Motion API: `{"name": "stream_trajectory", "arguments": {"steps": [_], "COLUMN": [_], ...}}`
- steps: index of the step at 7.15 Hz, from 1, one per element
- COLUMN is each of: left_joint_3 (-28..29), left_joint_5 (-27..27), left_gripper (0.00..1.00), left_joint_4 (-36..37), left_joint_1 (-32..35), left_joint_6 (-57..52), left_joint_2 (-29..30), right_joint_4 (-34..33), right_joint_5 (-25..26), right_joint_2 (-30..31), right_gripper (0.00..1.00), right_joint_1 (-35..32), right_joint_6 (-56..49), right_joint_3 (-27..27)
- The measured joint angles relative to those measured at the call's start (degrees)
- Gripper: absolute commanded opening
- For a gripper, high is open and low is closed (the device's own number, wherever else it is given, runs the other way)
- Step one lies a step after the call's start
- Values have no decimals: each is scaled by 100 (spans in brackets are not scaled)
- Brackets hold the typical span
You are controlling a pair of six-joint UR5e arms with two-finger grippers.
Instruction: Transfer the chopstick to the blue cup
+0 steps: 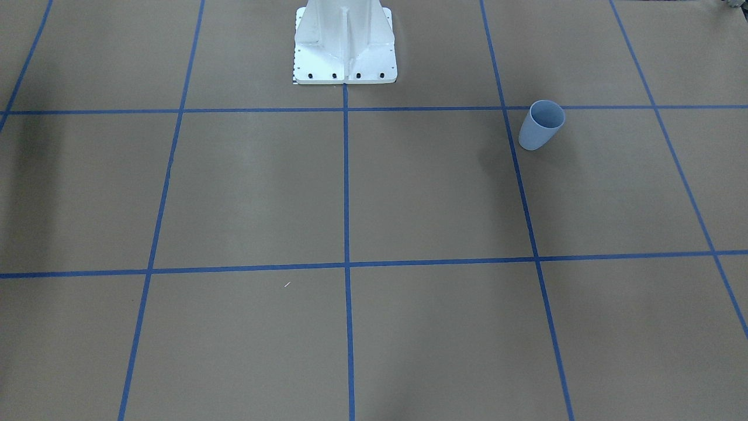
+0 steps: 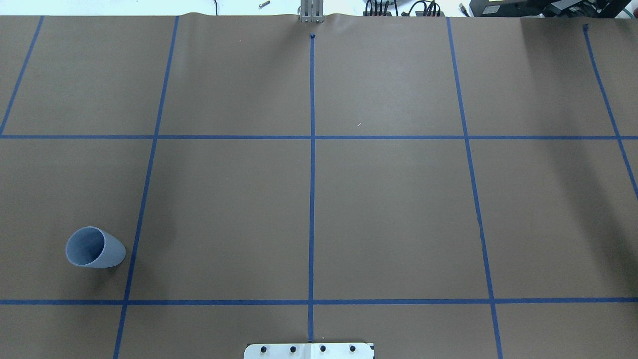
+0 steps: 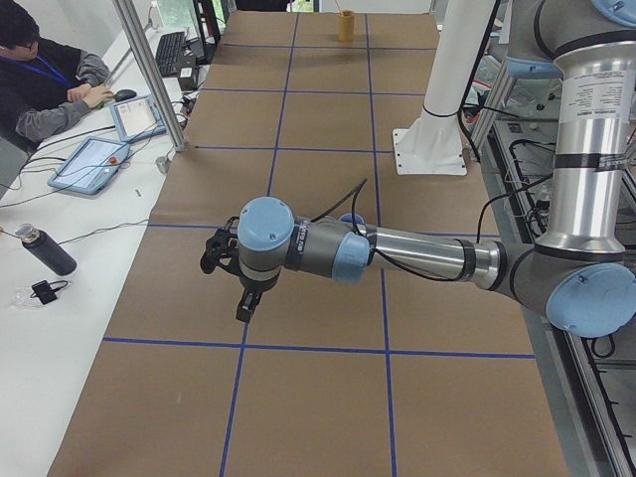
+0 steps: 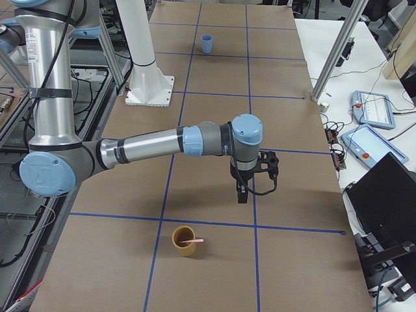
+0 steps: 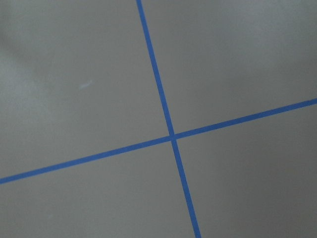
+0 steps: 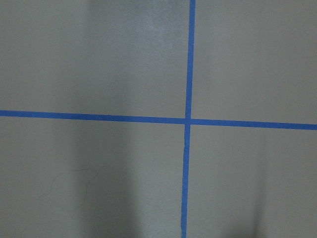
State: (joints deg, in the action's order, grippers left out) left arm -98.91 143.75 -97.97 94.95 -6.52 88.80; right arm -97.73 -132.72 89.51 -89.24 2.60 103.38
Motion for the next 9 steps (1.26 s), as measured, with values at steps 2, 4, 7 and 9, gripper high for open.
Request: {"name": "stream_trajectory", "arguments": {"steps": [2, 4, 7, 9], "left_joint_3": [-281, -927, -1710, -1893], "left_joint_5": [469, 71, -927, -1369], "left_gripper": [99, 99, 98, 98], "left_joint_4": [-936, -1242, -1299, -1367], "left_joint_1": [-153, -1001, -2813, -3795], "left_joint_6": [972, 2467, 3893, 4405], "left_joint_2": [-457, -707, -909, -990], "right_joint_4": [1, 19, 946, 1503], "right_joint_5": [-120, -132, -91, -72], "right_joint_2": [36, 164, 519, 730], "right_gripper": [100, 100, 100, 100], "right_joint_1": [77, 386, 870, 1092], "right_joint_6": [294, 879, 1917, 2315], "right_joint_3": [183, 499, 703, 715]}}
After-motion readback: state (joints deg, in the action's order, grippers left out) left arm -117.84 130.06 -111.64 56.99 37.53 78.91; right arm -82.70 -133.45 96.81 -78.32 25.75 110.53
